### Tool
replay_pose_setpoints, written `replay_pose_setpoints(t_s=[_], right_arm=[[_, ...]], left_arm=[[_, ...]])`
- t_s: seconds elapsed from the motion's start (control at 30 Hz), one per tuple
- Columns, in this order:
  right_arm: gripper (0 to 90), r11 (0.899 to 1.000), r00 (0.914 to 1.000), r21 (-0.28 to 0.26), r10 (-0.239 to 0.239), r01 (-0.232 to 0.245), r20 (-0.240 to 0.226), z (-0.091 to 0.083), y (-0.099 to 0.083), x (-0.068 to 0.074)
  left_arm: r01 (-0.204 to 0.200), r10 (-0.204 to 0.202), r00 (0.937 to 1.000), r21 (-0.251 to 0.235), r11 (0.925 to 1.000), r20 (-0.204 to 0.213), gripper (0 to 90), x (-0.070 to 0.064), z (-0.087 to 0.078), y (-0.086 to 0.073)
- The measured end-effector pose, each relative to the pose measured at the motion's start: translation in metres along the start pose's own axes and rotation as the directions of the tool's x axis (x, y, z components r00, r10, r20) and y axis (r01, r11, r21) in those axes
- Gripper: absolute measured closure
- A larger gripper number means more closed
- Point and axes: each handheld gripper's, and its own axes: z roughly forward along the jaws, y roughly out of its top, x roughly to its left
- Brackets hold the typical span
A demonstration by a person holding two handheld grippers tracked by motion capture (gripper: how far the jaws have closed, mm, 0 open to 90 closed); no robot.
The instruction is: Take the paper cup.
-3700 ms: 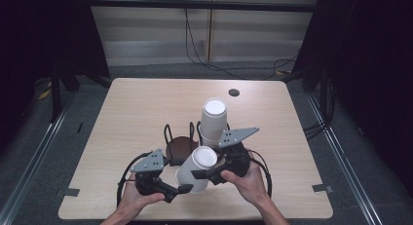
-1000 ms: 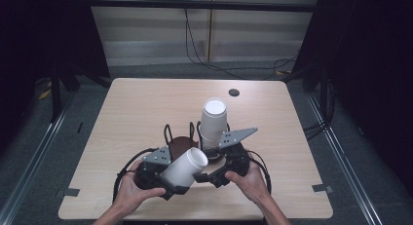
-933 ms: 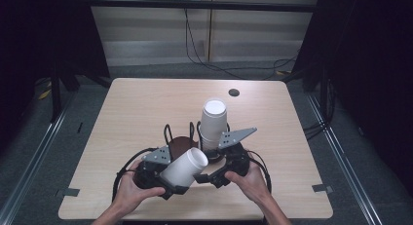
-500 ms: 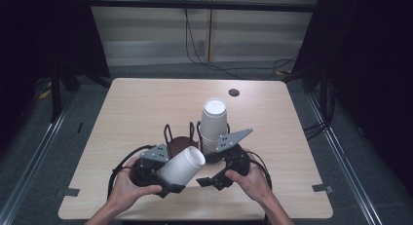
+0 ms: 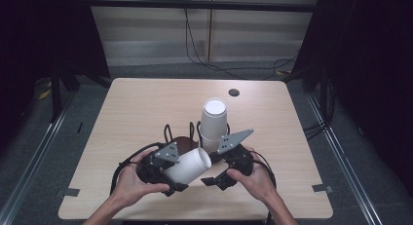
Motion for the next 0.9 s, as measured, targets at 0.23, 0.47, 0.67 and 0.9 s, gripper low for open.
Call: replay_pose_setpoints(t_s=[0.23,0.47,0.67,0.9], right_arm=[[15.1,0.997,0.9993,0.07,-0.006,0.009,-0.036,0.006,-0.003,-0.002],[15.5,0.991,0.9975,0.133,-0.02,0.029,-0.068,0.014,-0.004,0.0],[14.5,0.976,0.9953,0.216,-0.017,0.037,-0.096,0.02,-0.006,0.001],[15.5,0.949,0.9938,0.311,-0.027,0.06,-0.108,0.031,-0.008,0.005]], left_arm=[[-0.028,0.029,0.9995,0.066,0.9974,-0.015,16.8,-0.006,0.008,-0.003],[-0.05,0.051,0.9987,0.083,0.9953,-0.003,17.2,-0.01,0.009,-0.002],[-0.076,0.075,0.9971,0.115,0.9904,0.016,17.3,-0.015,0.015,-0.001],[-0.116,0.112,0.9932,0.154,0.9813,0.031,17.3,-0.021,0.023,0.0]])
